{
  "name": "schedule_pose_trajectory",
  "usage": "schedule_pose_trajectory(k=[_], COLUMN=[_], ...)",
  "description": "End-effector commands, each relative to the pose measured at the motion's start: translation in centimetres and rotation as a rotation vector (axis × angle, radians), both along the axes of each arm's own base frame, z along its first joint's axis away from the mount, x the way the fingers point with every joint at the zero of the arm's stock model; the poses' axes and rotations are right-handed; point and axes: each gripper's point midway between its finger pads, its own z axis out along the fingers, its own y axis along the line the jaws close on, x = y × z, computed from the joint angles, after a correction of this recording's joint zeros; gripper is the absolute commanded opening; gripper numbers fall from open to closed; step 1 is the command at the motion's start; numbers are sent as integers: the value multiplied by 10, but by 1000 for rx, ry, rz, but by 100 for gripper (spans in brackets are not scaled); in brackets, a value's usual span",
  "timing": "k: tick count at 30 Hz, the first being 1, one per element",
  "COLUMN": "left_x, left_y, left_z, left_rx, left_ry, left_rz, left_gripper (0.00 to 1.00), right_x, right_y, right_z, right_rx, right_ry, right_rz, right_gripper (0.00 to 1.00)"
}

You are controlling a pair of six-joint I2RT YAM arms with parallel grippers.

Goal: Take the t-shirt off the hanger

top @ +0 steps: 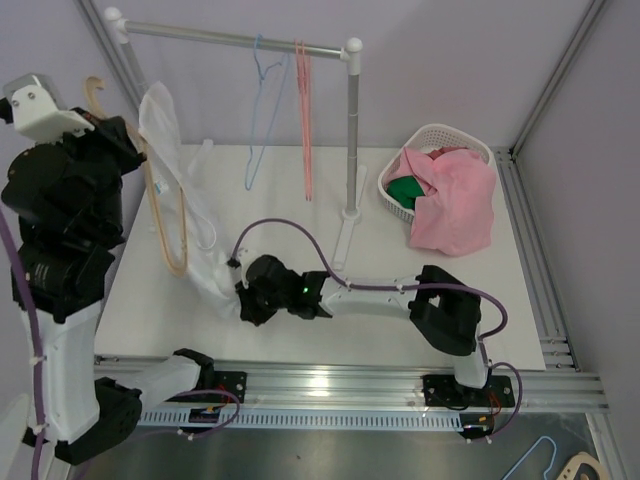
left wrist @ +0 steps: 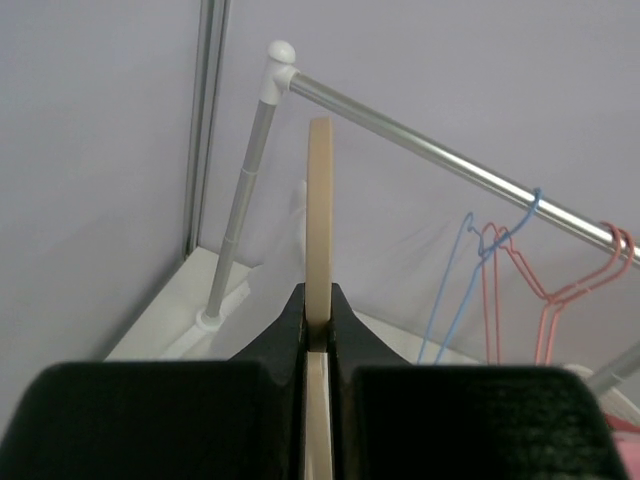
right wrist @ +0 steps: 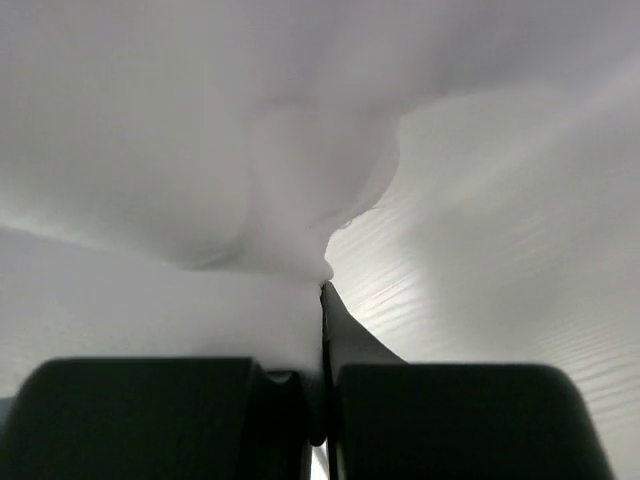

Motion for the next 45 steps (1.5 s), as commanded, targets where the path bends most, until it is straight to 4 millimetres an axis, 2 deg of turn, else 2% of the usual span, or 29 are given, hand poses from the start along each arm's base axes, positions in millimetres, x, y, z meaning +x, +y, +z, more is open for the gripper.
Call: schedule_pose_trajectory(k=[1, 4, 5, 6, 7, 8, 9, 10, 13, 15, 16, 17, 18, 19, 20, 21, 22, 23, 24, 25, 27, 28, 29, 30, 32, 35, 39, 41, 45], left_x=[-26, -42, -57, -58, -62, -68, -76, -79, -89, -96, -98, -103, -107, -109, -114, -115, -118, -120, -121, -122, -126, -128, -127, -129, -132, -138, -151, -156, -171], left_y=[-7, -10, -12, -14, -14, -14, -12, -10, -4, -4, -5, -5, -5, -6, -6, -7, -8, -9, -12, -14, -15, -16, -16, -16, -18, -20, -16, -14, -9], left_z=[-11, -28, -30, -46, -50, -55, -65, -70, -87, -93, -94, -91, -93, -93, -89, -90, -91, -90, -89, -91, -88, -88, -89, -89, -92, -94, -106, -110, -112], left_rx=[-46, -47, -52, -46, -43, -38, -31, -22, -15, -21, -29, -35, -37, -40, -47, -49, -54, -59, -65, -68, -76, -80, -80, -83, -88, -91, -62, -49, -14], left_ry=[20, 55, 45, 79, 81, 89, 99, 110, 146, 156, 158, 149, 155, 157, 149, 155, 157, 154, 155, 165, 160, 161, 169, 172, 187, 195, 220, 224, 213], left_rz=[-90, -134, -173, -185, -194, -204, -205, -203, -187, -196, -202, -207, -220, -224, -231, -243, -251, -261, -278, -285, -299, -304, -307, -310, -321, -341, -342, -345, -354], left_gripper=[1, 1, 1, 1, 1, 1, 1, 1, 1, 1, 1, 1, 1, 1, 1, 1, 1, 1, 1, 1, 1, 1, 1, 1, 1, 1, 1, 1, 1], right_x=[57, 71, 78, 83, 88, 94, 94, 94, 84, 81, 85, 87, 92, 93, 95, 97, 100, 94, 93, 89, 91, 92, 98, 103, 112, 145, 180, 196, 227], right_y=[8, 13, 15, 17, 16, 22, 23, 26, 36, 42, 52, 56, 65, 73, 78, 87, 93, 99, 105, 112, 120, 128, 130, 132, 128, 109, 79, 68, 51], right_z=[40, 64, 63, 65, 65, 79, 81, 87, 108, 112, 124, 124, 135, 120, 119, 129, 117, 115, 127, 116, 112, 108, 105, 103, 102, 102, 120, 119, 97], right_rx=[57, 77, 69, 65, 44, 72, 76, 99, 205, 249, 322, 346, 408, 413, 434, 501, 510, 536, 596, 598, 611, 610, 602, 596, 584, 525, 491, 458, 376], right_ry=[-91, -158, -167, -175, -173, -183, -184, -188, -184, -192, -225, -234, -253, -242, -245, -261, -247, -205, -210, -198, -223, -240, -266, -278, -297, -357, -388, -404, -403], right_rz=[-81, -93, -102, -102, -113, -118, -103, -102, -43, -28, -29, -31, -29, -13, -12, -7, 1, 26, 43, 54, 51, 50, 24, 2, -34, -168, -263, -312, -384], right_gripper=[0, 0, 0, 7, 24, 42, 92, 99, 100, 100, 99, 100, 100, 100, 99, 99, 100, 99, 99, 99, 98, 86, 14, 0, 0, 0, 0, 0, 0])
